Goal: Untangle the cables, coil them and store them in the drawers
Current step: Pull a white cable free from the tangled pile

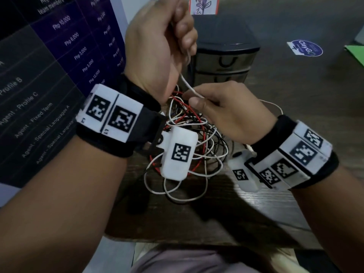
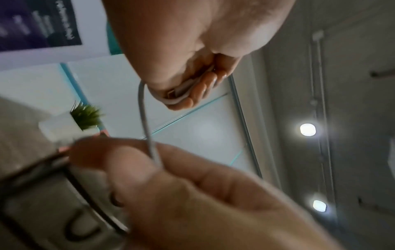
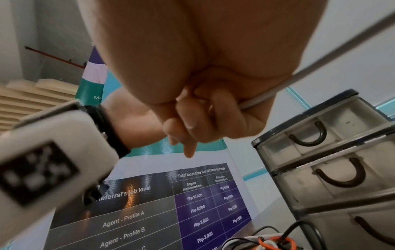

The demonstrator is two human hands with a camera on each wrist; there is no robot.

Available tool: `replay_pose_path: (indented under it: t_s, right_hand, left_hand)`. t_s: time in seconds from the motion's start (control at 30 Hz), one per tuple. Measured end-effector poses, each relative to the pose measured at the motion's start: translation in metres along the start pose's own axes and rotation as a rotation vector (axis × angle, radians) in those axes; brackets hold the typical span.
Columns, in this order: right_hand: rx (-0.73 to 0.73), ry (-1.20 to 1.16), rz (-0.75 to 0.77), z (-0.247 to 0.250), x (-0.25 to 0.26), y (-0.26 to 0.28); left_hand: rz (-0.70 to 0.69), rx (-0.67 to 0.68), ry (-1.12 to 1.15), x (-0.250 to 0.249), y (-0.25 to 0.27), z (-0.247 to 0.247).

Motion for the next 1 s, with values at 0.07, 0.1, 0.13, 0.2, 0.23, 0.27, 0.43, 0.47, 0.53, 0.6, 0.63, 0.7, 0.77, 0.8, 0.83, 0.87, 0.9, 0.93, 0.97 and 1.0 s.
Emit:
replay_pose_path:
  t_s: [0.07, 0.1, 0.13, 0.2, 0.23, 0.27, 0.43, 0.47, 0.53, 0.6, 0.63, 0.7, 0.77, 0.8, 0.83, 0.87, 0.9, 0.93, 0.97, 1.0]
  right_hand:
    - [0.003, 0.028, 0.006, 0.001, 0.003, 0.001]
    - [-0.007, 0.04, -0.004, 0.004, 0.002, 0.002]
    - [-0.018, 0.056, -0.017, 0.007, 0.001, 0.003]
    - [-0.03, 0.08, -0.041, 0.013, -0.001, 0.005]
    - [-0.033, 0.087, -0.053, 0.015, -0.001, 0.006]
    - [-0.034, 0.101, -0.066, 0.018, -0.001, 0.006]
    - [-0.102, 0.16, -0.153, 0.041, -0.007, 0.007]
    - [-0.121, 0.165, -0.167, 0.045, -0.008, 0.007]
    - [-0.151, 0.178, -0.183, 0.05, -0.009, 0.008]
    - [-0.181, 0.191, -0.186, 0.055, -0.009, 0.007]
    - [-0.191, 0.205, -0.184, 0.058, -0.009, 0.006]
    - [-0.219, 0.256, -0.177, 0.066, -0.01, 0.005]
    - [-0.283, 0.329, -0.169, 0.08, -0.013, 0.004]
    - [-0.321, 0.355, -0.172, 0.088, -0.016, 0.004]
    - [-0.36, 0.37, -0.178, 0.095, -0.018, 0.003]
    - [-0.395, 0.382, -0.187, 0.101, -0.021, 0.003]
    - [-0.429, 0.393, -0.196, 0.107, -0.024, 0.003]
    - [-0.465, 0.402, -0.202, 0.112, -0.026, 0.004]
    - [-0.499, 0.41, -0.212, 0.116, -0.027, 0.004]
    - [-0.524, 0.414, -0.232, 0.119, -0.028, 0.005]
  left_hand:
    - [-0.048, -0.006, -0.254, 0.0, -0.001, 0.002]
    - [-0.068, 0.006, -0.437, 0.001, -0.001, 0.001]
    - [-0.082, 0.023, -0.63, 0.002, -0.001, -0.001]
    - [-0.097, 0.069, -0.949, 0.007, 0.0, -0.006]
    - [-0.091, 0.1, -1.063, 0.012, 0.001, -0.008]
    - [-0.076, 0.131, -1.162, 0.018, 0.001, -0.009]
    - [0.205, 0.317, -1.525, 0.056, 0.004, -0.002]
    - [0.242, 0.334, -1.52, 0.059, 0.005, -0.001]
    - [0.269, 0.349, -1.483, 0.06, 0.007, -0.003]
    - [0.286, 0.37, -1.462, 0.058, 0.009, -0.004]
    - [0.296, 0.381, -1.456, 0.058, 0.01, -0.003]
    - [0.309, 0.394, -1.442, 0.058, 0.012, 0.001]
    - [0.32, 0.401, -1.439, 0.057, 0.014, 0.008]
    - [0.327, 0.403, -1.439, 0.057, 0.016, 0.011]
    - [0.336, 0.403, -1.428, 0.057, 0.018, 0.013]
    - [0.348, 0.404, -1.403, 0.058, 0.019, 0.013]
    - [0.359, 0.408, -1.369, 0.058, 0.021, 0.012]
    - [0.368, 0.418, -1.33, 0.06, 0.023, 0.009]
    - [0.375, 0.43, -1.283, 0.061, 0.026, 0.006]
    - [0.378, 0.441, -1.218, 0.063, 0.028, 0.002]
Point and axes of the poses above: each hand's wrist, its own y-axis away from the middle knuckle, its own z-axis out of the back of the hand, x = y × z, the point moved 9 cm from there along -y, towards the middle knuckle, and after that the axes turned 3 degrees about x, right-handed, at the moved point
